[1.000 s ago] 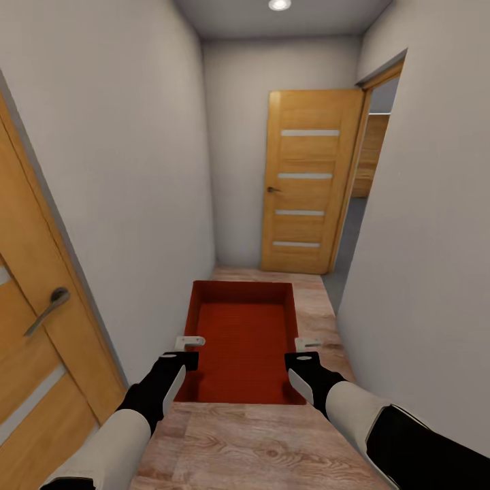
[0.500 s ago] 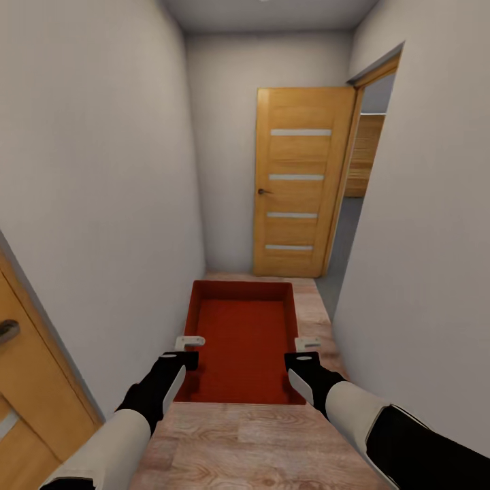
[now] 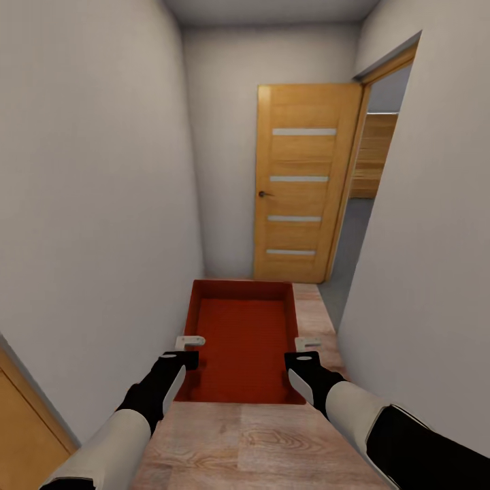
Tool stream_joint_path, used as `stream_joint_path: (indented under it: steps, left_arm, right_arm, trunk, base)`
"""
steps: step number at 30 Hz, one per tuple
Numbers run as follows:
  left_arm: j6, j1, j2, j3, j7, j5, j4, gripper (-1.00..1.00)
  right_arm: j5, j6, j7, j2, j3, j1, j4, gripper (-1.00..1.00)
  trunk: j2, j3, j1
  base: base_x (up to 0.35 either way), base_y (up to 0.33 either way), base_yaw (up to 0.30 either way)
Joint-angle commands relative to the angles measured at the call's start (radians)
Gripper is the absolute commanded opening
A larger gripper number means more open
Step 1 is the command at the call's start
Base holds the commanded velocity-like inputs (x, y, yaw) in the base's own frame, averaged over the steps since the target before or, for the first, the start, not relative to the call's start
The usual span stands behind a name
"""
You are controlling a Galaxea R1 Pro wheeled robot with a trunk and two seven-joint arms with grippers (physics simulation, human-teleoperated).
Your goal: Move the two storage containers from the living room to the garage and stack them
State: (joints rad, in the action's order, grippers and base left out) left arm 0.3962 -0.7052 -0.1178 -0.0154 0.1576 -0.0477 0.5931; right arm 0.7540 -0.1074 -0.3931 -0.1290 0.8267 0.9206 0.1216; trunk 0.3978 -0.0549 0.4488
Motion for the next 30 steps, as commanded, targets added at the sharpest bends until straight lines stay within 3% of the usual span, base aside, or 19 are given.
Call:
stream_joint_path:
  steps: [1,30]
  left_arm:
    - [0.024,0.0,-0.016,-0.002,0.0,0.002,-0.001,-1.0]
    - [0.024,0.0,-0.016,-0.001,-0.001,0.0,-0.002,-1.0]
  right_arm:
    - [-0.024,0.038,-0.003,0.0,0.049,0.001,0.032,-1.0]
    - [-0.024,0.038,-0.003,0.0,0.049,0.001,0.032,-1.0]
  trunk:
    - [0.002,-0.002,0.001]
    - [0.002,-0.002,0.001]
  base:
    - [0.322,0.0,0.0]
    - [0.322,0.0,0.0]
